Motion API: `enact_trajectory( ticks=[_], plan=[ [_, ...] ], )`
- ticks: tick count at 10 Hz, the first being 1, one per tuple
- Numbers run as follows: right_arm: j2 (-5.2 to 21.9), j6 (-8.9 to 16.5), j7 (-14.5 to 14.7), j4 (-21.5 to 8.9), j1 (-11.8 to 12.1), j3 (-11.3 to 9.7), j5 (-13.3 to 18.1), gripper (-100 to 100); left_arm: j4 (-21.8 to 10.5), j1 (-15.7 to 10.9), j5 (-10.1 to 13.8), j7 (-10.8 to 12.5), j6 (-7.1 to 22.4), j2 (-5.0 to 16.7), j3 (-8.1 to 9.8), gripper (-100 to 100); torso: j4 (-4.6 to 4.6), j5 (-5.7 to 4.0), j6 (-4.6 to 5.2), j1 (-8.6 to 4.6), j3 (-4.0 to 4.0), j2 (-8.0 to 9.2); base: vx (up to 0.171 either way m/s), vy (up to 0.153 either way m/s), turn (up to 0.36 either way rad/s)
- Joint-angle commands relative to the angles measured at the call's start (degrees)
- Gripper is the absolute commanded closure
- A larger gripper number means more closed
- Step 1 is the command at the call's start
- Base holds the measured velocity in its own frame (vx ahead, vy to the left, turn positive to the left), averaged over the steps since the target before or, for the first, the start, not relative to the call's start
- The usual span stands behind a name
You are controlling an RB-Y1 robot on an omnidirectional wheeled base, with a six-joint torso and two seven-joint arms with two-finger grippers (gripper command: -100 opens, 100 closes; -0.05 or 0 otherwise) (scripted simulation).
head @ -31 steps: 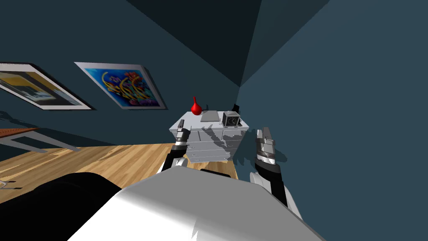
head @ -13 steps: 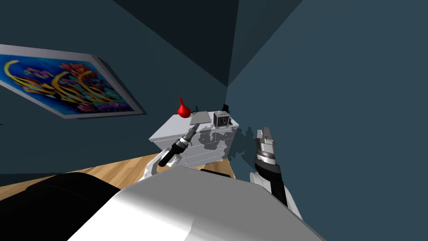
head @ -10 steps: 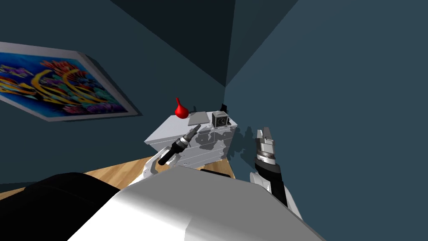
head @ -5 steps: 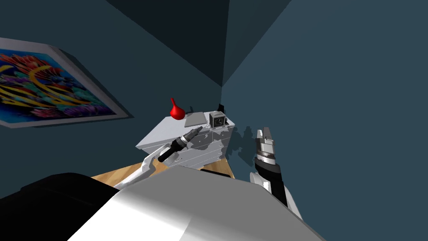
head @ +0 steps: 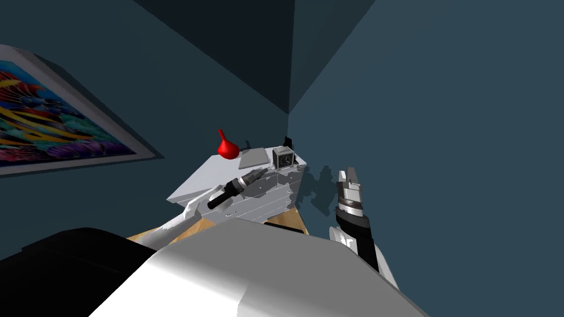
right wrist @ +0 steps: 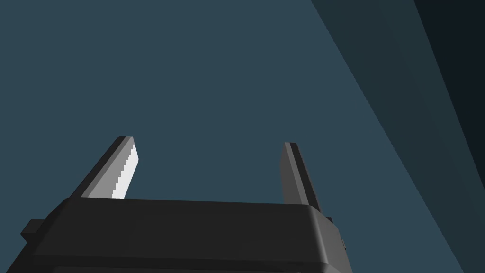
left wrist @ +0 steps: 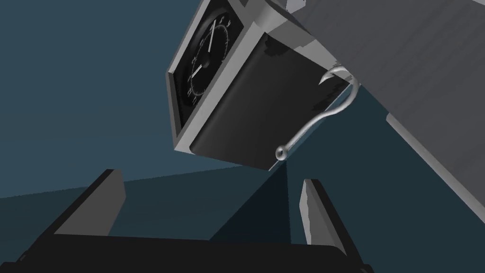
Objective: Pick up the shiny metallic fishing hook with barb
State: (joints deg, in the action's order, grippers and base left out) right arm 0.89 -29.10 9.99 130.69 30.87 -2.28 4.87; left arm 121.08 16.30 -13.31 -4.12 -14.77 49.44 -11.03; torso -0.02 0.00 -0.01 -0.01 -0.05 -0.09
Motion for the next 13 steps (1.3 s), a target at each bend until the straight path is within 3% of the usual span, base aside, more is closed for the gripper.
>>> enact_trajectory(
  ticks=[1, 13],
  plan=[
    [0.00, 0.00, 0.00, 0.00, 0.00, 0.00, 0.00, 0, -0.30, -0.50, -0.52, 0.08, 0.30, 1.79, -0.21, -100, 0.00, 0.00, 0.00, 0.00, 0.00, 0.00, 0.015, 0.007, -0.055],
    [0.00, 0.00, 0.00, 0.00, 0.00, 0.00, 0.00, 0, -4.39, -6.49, -7.80, 0.61, 3.16, 21.41, -2.92, -100, 0.00, 0.00, -0.03, -0.02, 0.00, 0.00, 0.017, 0.005, -0.098]
  ],
)
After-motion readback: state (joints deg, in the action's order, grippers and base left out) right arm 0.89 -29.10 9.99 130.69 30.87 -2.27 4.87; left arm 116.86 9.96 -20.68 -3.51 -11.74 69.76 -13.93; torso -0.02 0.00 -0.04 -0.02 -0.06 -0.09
